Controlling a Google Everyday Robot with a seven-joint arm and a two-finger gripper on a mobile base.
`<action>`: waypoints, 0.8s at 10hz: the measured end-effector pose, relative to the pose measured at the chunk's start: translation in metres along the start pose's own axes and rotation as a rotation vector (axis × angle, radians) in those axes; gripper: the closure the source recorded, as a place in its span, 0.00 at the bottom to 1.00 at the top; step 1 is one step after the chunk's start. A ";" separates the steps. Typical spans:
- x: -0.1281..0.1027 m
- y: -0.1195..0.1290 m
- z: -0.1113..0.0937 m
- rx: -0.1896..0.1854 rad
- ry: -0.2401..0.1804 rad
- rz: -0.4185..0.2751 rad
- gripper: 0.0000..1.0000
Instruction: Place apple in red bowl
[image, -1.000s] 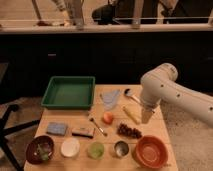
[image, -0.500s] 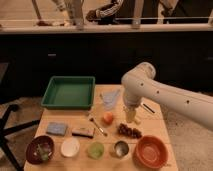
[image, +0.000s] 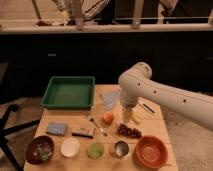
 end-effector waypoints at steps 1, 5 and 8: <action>0.002 0.000 0.000 0.000 -0.001 0.006 0.20; 0.000 -0.008 0.022 -0.011 -0.059 0.015 0.20; 0.001 -0.015 0.035 -0.022 -0.118 -0.042 0.20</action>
